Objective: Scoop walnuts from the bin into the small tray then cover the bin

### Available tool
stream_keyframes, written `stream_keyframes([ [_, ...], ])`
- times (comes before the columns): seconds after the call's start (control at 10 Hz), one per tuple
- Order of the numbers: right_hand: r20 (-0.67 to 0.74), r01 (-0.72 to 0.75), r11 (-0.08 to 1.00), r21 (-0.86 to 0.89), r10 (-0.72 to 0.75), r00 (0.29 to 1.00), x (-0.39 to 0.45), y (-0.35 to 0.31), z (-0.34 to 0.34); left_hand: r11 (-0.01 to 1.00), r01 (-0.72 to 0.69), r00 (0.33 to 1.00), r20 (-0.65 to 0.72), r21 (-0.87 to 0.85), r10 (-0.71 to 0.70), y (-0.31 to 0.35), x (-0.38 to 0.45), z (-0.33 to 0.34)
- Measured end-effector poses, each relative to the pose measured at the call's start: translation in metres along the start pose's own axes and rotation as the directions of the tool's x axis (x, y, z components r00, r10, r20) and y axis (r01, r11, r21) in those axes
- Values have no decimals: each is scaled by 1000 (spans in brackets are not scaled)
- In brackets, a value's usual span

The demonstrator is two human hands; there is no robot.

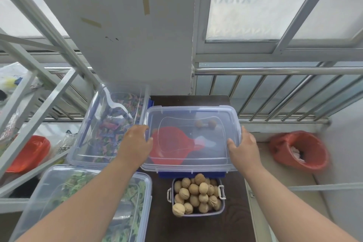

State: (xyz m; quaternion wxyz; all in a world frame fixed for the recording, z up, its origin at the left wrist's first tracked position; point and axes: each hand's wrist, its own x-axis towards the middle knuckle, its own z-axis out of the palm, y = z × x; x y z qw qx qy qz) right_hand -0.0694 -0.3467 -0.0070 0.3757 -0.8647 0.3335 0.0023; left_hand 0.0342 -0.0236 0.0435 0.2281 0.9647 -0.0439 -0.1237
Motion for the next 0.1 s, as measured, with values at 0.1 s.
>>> stream_keyframes([
  [0.1, -41, 111, 993, -52, -113, 993, -6, -11, -1, 996, -79, 996, -46, -33, 78, 8, -7, -7],
])
